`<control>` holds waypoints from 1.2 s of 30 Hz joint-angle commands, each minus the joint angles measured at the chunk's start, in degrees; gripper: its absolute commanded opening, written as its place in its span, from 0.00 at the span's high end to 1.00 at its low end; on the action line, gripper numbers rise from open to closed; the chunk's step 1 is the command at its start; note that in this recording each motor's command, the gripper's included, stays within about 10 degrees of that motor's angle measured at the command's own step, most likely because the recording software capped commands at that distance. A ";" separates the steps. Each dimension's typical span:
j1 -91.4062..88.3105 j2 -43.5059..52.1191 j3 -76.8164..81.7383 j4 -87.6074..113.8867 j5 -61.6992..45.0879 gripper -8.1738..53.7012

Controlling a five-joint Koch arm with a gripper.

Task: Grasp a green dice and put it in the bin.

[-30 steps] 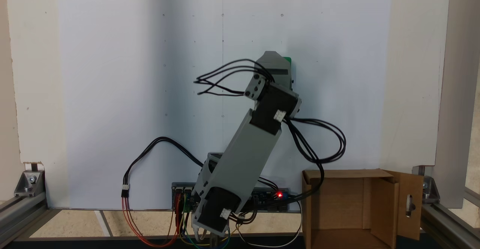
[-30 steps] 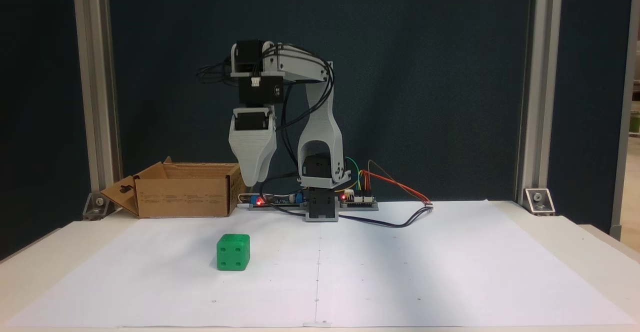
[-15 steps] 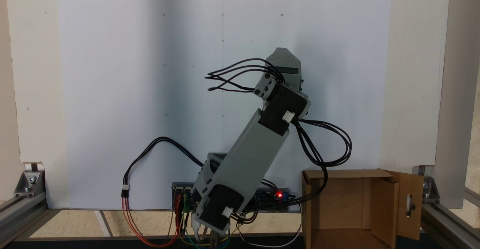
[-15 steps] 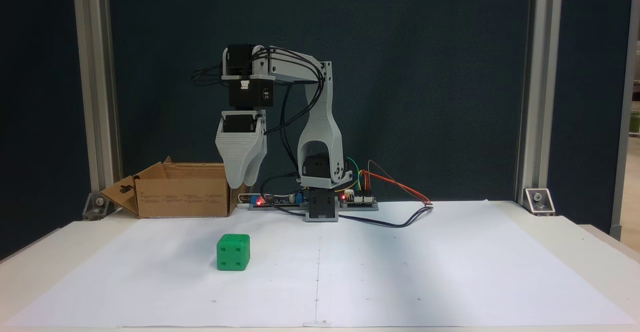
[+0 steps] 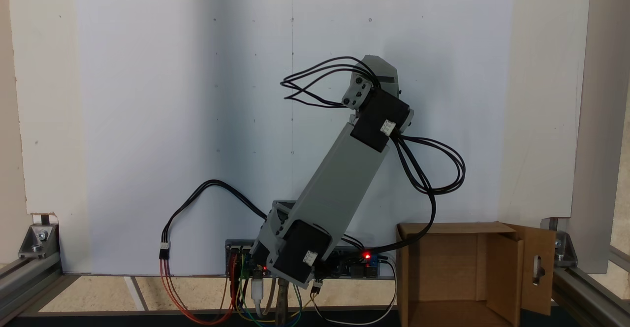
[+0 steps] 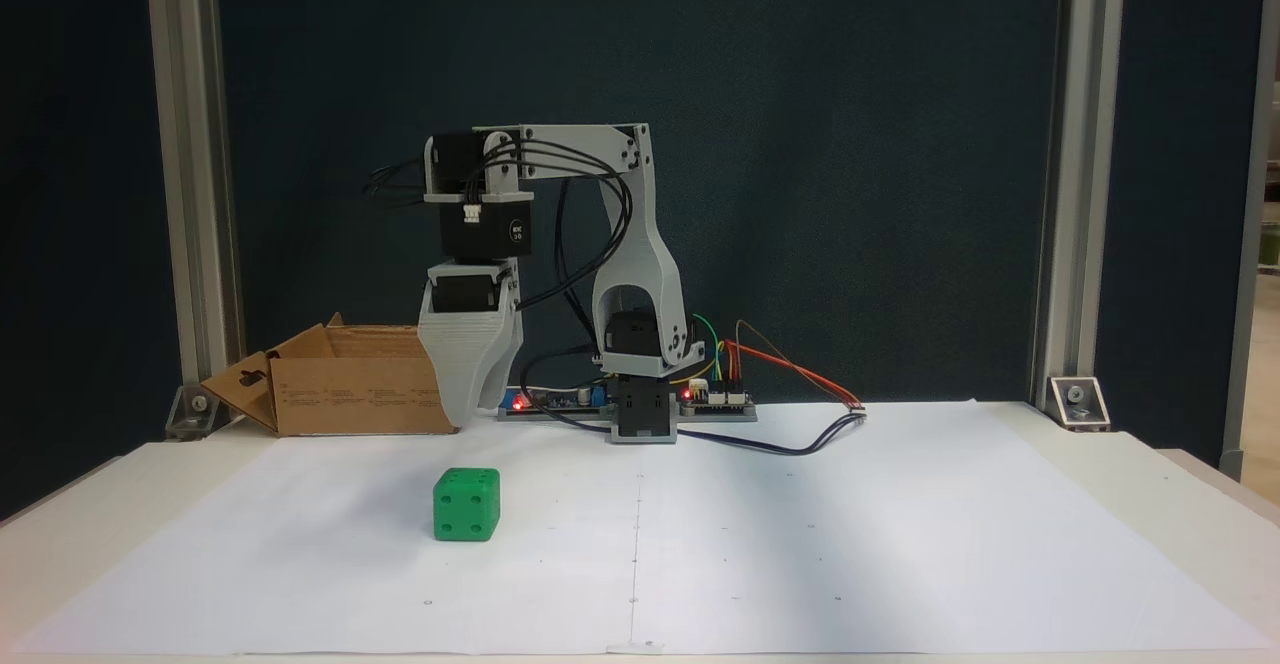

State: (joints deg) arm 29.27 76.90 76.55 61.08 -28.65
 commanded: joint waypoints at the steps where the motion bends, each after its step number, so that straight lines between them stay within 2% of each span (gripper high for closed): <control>1: 0.00 -0.44 -1.58 -2.37 -4.13 0.13; 17: 0.53 -0.88 11.95 -14.77 -7.47 0.14; 36: 1.85 -3.08 18.90 -25.14 -9.76 0.16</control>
State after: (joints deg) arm 30.94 73.56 96.42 36.30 -33.57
